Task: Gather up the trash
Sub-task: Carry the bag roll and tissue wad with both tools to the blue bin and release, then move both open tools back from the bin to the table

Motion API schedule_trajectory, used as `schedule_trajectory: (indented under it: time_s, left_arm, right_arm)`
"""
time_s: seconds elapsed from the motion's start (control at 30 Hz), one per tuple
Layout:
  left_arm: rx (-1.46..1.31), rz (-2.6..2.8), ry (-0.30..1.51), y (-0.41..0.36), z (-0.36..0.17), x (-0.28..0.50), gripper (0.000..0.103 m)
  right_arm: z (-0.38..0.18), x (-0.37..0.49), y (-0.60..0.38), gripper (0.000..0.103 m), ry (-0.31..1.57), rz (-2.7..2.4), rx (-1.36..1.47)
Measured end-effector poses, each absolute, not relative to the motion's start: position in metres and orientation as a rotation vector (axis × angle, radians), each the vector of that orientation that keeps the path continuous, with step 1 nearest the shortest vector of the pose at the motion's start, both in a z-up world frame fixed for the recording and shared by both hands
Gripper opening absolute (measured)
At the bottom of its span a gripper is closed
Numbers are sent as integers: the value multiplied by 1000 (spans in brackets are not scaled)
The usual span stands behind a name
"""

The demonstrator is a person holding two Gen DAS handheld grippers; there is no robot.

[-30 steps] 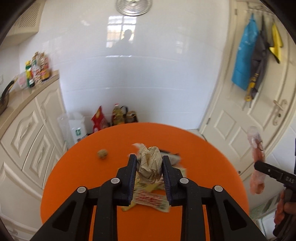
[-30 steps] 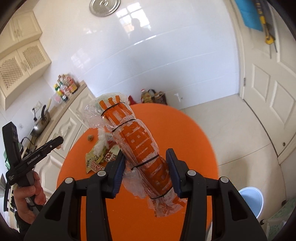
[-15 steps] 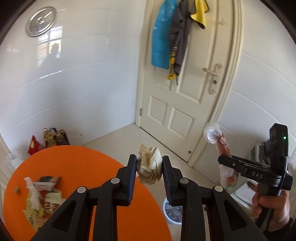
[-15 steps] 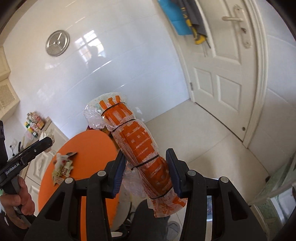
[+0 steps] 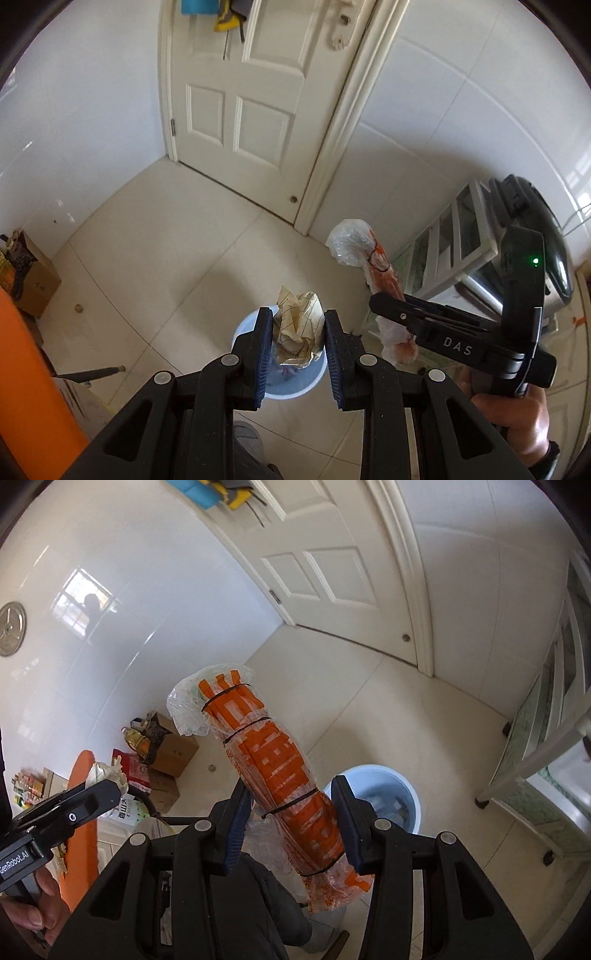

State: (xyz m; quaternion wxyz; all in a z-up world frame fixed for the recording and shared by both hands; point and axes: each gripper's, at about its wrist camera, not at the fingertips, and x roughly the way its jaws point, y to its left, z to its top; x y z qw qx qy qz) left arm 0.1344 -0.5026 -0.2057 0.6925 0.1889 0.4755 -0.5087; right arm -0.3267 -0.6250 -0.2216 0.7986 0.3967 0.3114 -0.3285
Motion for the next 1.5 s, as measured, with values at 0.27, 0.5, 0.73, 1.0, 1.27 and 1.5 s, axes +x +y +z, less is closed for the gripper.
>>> schedule_trajectory:
  time_s: [0.27,0.5,0.73,1.0,1.27,1.5]
  left_arm:
    - [445,-1095,1290,-546,-287,159,28]
    - [473,-1001,1368,-598,-318,195,73]
    - [469,-909,1341,-623,-302,193,82]
    - [414,-918,1203,-598,-234,150,88]
    - [322,-967,1027,-504,-144,124,89]
    - [234,-917,822,-401,-67,107,93]
  right_arm:
    - [-304,-329,-663,47,747,-727,1033]
    - [-344,-333,-684,84,745,-737,1171]
    - [-324,-345,-675,103,703,-824,1132]
    - [-276,-343,-652,103,662,-859,1048]
    - [-200,-317,-614,103,598,-826,917]
    - [-121,-272,-561,103,530,-750,760]
